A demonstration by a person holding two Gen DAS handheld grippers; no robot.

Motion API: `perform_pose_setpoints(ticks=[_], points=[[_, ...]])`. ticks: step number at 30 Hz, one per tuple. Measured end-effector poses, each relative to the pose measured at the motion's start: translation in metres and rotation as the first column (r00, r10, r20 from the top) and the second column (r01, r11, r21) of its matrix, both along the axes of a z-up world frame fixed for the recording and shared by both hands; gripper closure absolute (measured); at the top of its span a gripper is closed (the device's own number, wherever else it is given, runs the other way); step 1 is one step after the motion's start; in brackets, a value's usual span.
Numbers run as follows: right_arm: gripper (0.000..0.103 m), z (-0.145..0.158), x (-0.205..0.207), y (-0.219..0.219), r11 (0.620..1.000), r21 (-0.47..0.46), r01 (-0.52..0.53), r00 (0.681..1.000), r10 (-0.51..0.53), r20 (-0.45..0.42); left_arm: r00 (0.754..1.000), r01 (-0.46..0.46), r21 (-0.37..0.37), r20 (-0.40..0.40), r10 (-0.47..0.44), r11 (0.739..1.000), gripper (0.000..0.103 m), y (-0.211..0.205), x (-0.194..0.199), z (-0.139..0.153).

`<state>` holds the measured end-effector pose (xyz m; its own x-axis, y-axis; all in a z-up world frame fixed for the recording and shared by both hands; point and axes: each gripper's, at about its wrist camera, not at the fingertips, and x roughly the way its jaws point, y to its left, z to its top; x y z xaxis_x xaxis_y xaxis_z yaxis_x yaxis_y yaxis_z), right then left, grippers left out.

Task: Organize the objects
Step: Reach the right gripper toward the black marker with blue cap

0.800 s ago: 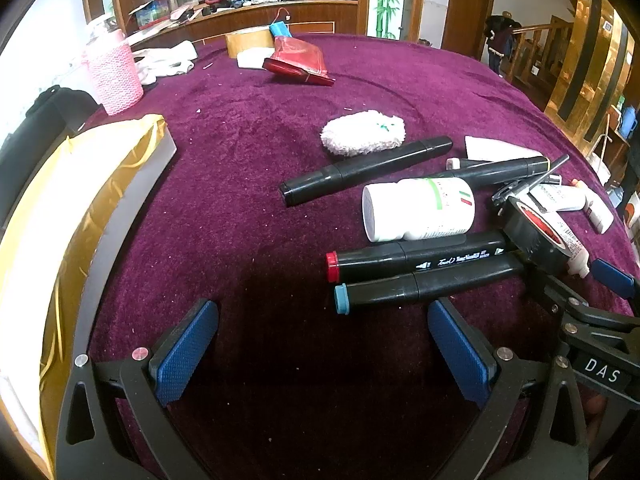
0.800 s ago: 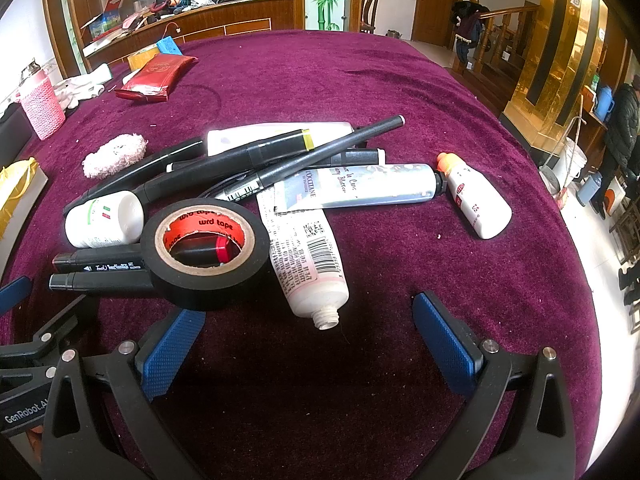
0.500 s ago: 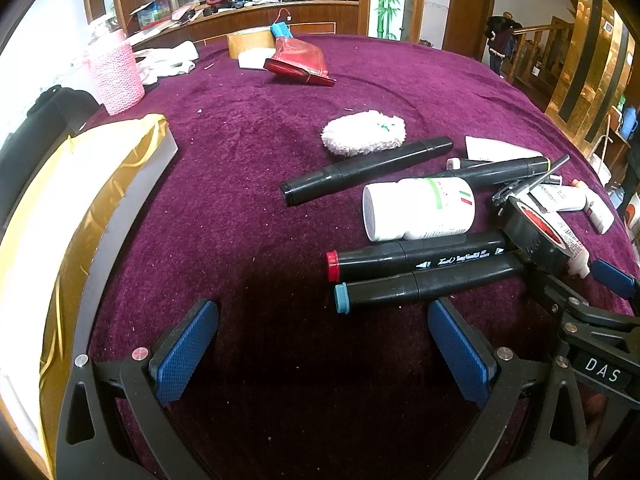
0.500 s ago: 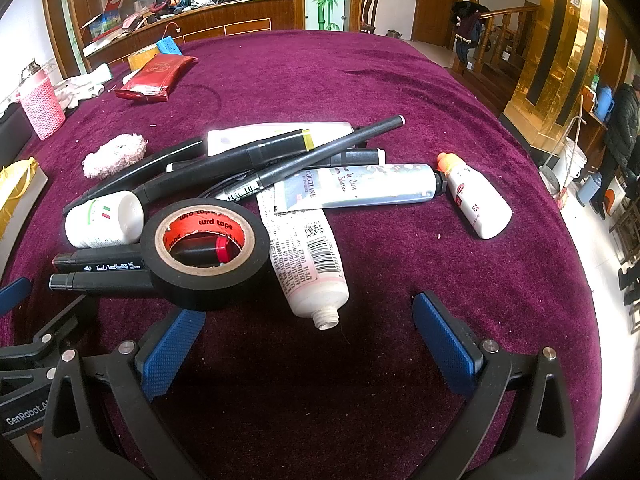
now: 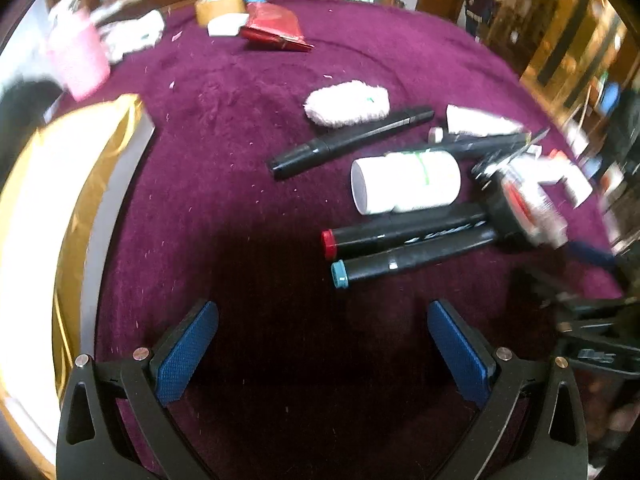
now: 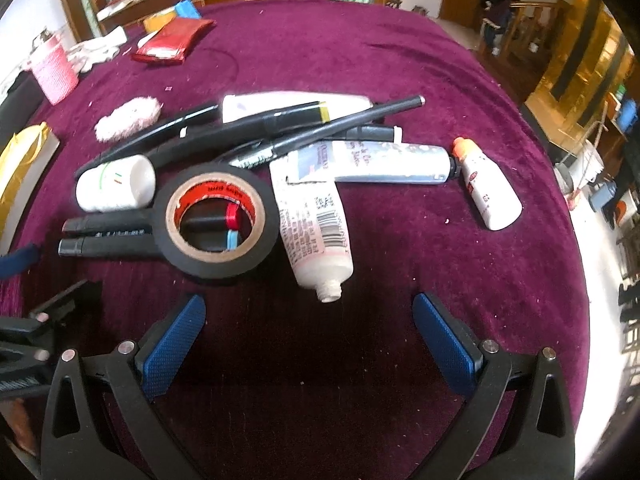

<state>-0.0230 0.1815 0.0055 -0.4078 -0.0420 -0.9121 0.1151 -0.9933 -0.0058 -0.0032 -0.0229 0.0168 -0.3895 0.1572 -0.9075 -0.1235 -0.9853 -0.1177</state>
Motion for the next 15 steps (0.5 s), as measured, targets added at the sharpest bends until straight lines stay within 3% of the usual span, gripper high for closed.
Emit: perform_pose_setpoints(ticks=[4,6,8,9,10,11,12,13,15], points=[[0.000,0.016,0.001,0.011,0.996,0.044,0.073,0.997,-0.074,0.025,0.996,0.021,0.010,-0.083,-0.020,1.000,0.002,-0.009,0.008,0.026],[0.000,0.049,0.009,0.022,0.992,0.013,0.124,0.990,-0.123,-0.067,0.988,0.048,-0.028,-0.143,-0.052,0.998,0.002,-0.009,0.008,0.042],[0.000,0.082,0.025,0.028,0.990,-0.034,0.134,0.965,-0.138,-0.221,0.981,0.078,-0.039,-0.175,-0.084,0.996,0.002,-0.008,0.004,0.051],[0.000,0.096,0.036,0.034,0.987,-0.105,0.118,0.941,-0.145,-0.305,0.977,0.099,-0.044,-0.184,-0.105,0.994,0.002,-0.006,-0.001,0.054],[0.000,0.097,0.038,0.038,0.981,-0.171,0.096,0.940,-0.146,-0.309,0.975,0.114,-0.053,-0.186,-0.122,0.992,0.002,-0.005,-0.006,0.054],[0.000,0.088,0.033,0.042,0.971,-0.224,0.083,0.964,-0.135,-0.229,0.973,0.130,-0.065,-0.182,-0.140,0.989,0.002,-0.003,-0.011,0.053],[0.000,0.070,0.023,0.044,0.974,-0.195,0.116,0.987,-0.136,-0.091,0.971,0.153,-0.077,-0.175,-0.164,0.985,0.002,0.001,-0.015,0.050],[0.001,0.056,0.017,0.044,0.975,-0.155,0.157,0.987,-0.160,-0.010,0.967,0.178,-0.082,-0.170,-0.190,0.981,0.002,0.004,-0.019,0.046],[0.011,0.039,0.022,0.054,0.962,-0.160,0.220,0.975,-0.217,0.038,0.959,0.231,-0.081,-0.148,-0.241,0.969,0.002,0.013,-0.022,0.035]])
